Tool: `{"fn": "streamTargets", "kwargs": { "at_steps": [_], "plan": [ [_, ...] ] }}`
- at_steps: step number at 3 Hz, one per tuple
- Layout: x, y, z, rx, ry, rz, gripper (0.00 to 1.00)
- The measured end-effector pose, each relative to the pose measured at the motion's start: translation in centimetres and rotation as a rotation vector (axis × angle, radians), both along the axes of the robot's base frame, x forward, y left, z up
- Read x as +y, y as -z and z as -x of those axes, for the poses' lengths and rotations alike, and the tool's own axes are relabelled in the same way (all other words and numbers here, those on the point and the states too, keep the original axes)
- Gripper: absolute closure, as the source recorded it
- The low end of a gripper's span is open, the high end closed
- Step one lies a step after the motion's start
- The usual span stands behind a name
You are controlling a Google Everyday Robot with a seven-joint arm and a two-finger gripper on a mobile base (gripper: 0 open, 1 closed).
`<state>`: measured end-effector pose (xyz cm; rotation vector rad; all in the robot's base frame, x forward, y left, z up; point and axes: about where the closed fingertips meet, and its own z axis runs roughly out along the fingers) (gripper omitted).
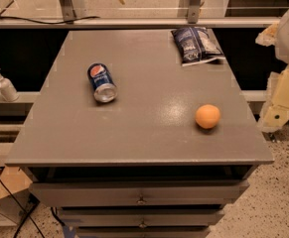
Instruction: Pick blue chip bag
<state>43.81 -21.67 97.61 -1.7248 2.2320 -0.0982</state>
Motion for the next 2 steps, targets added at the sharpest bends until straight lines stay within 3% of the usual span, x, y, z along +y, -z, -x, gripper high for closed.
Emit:
{"fn": "streamTargets", "kwargs": {
  "at_steps": [1, 2],
  "plan": [
    [0.3, -0.3, -0.3, -0.020, -0.003, -0.004, 0.00],
    [0.8, 0.1, -2.1, -0.049, -0.016, -0.078, 0.00]
  ]
}}
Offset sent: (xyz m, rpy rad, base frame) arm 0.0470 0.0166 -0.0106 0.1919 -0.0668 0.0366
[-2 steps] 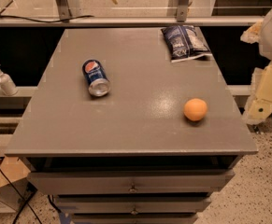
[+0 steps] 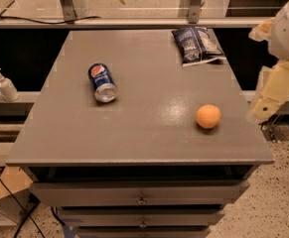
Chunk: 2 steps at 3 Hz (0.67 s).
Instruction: Pick blue chip bag
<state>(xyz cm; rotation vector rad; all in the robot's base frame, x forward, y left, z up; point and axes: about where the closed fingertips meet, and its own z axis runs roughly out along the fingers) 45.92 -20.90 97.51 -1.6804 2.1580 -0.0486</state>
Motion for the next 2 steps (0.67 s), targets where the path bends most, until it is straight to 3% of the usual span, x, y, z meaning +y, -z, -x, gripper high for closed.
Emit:
{"fn": "streamTargets", "kwargs": {
  "at_steps": [1, 2],
  "plan": [
    [-0.39, 1.26, -2.63, 0.019, 0.025, -0.083, 0.00],
    [-0.58, 1.94, -3.08, 0.030, 0.037, -0.100, 0.00]
  ]
}}
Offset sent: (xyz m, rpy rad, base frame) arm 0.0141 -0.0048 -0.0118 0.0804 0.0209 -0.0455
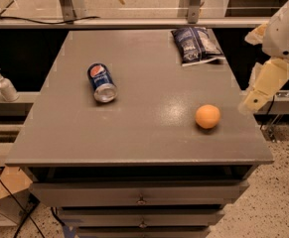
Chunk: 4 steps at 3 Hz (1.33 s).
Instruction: Pick blue chip bag
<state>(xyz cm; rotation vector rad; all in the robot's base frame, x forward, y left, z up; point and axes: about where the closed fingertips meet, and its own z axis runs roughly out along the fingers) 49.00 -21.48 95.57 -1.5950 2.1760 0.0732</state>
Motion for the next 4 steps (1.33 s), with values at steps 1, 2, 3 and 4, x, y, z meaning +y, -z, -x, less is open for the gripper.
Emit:
{"fn": "streamTargets", "kwargs": {
  "at_steps": [1, 2, 3, 4],
  "plan": [
    [-0.1, 0.5, -0.9, -0.019, 0.078, -0.037, 0.00],
    [-0.6, 0.7, -3.8, -0.072, 0.150, -0.132, 0.00],
    [-1.1, 1.4, -7.5, -0.123, 0.208, -0.286, 0.00],
    [-1.7, 2.8, -11.2, -0.157, 0.274, -0.461, 0.00]
  ]
}}
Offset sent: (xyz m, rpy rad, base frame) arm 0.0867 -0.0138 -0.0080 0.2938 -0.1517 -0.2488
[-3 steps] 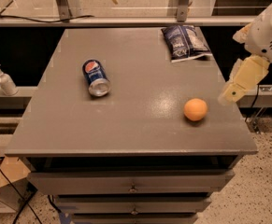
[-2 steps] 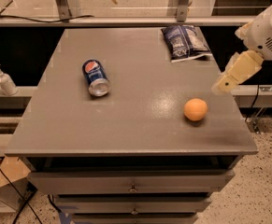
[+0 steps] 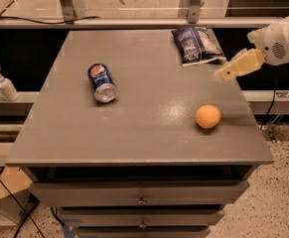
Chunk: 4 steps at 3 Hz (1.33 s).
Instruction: Pick blue chip bag
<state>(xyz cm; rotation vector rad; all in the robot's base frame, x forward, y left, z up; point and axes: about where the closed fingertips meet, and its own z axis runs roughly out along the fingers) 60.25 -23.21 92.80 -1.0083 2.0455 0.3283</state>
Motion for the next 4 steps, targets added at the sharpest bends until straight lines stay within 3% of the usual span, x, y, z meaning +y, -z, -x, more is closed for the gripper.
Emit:
{"fn": "streamTargets", "kwargs": {
  "at_steps": [2, 3, 4],
  "plan": [
    [0.9, 0.6, -1.7, -0.015, 0.030, -0.058, 0.00],
    [1.7, 1.2, -4.4, -0.042, 0.096, -0.138, 0.00],
    [2.1, 2.0, -8.8, -0.087, 0.159, -0.182, 0.00]
  ]
}}
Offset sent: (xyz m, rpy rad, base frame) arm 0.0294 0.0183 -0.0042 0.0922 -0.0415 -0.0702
